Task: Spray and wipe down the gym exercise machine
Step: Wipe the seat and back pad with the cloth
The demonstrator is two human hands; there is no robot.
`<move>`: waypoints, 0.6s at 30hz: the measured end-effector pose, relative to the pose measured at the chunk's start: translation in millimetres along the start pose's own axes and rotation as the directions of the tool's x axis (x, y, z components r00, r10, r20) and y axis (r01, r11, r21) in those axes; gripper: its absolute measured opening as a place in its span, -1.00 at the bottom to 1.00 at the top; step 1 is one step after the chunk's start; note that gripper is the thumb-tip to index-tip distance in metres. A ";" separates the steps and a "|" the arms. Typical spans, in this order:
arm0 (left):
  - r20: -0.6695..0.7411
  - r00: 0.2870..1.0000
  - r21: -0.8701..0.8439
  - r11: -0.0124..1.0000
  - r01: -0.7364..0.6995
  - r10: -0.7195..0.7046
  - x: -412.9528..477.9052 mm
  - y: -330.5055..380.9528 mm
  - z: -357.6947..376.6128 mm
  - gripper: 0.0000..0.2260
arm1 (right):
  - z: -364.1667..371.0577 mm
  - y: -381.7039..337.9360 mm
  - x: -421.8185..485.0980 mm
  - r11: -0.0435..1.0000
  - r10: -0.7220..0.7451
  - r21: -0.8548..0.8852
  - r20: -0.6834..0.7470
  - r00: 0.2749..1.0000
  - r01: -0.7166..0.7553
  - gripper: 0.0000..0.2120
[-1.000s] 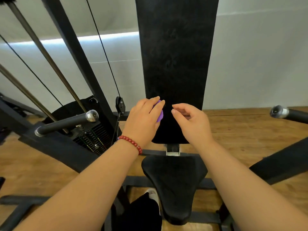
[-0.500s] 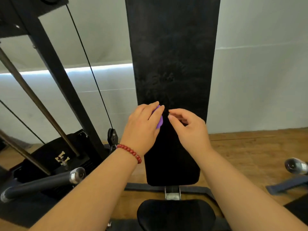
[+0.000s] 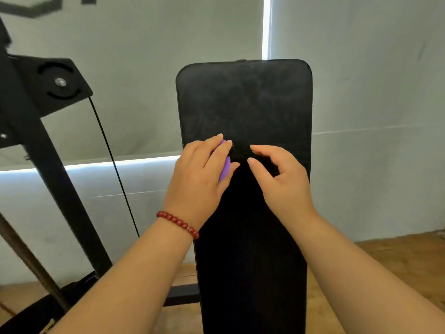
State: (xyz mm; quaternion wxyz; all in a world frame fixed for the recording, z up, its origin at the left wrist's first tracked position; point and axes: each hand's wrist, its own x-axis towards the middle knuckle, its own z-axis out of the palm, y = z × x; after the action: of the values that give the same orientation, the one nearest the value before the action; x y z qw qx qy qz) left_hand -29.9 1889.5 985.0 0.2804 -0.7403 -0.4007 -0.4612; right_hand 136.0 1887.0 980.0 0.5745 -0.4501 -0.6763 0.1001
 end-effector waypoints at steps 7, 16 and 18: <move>-0.127 0.960 0.117 0.965 -0.236 0.250 84.7 -36.7 10.1 -0.72 | 0.9 -18.2 82.7 0.982 -0.190 -0.042 -0.152 0.970 0.186 -0.76; -0.171 0.949 0.207 0.951 -0.228 0.265 150.1 -71.8 15.3 -0.78 | -2.1 -30.5 152.5 0.944 -0.320 -0.144 -0.198 0.926 0.296 -0.72; -0.160 0.958 0.193 0.959 -0.205 0.237 160.5 -80.4 13.5 -0.78 | -3.9 -33.3 160.2 0.952 -0.293 -0.146 -0.195 0.936 0.268 -0.72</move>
State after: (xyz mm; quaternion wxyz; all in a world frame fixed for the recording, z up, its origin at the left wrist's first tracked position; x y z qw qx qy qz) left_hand -51.6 1995.7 1128.8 0.4296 -0.7078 -0.3268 -0.4556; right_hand 133.4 1982.3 1113.0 0.6251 -0.3899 -0.6724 -0.0719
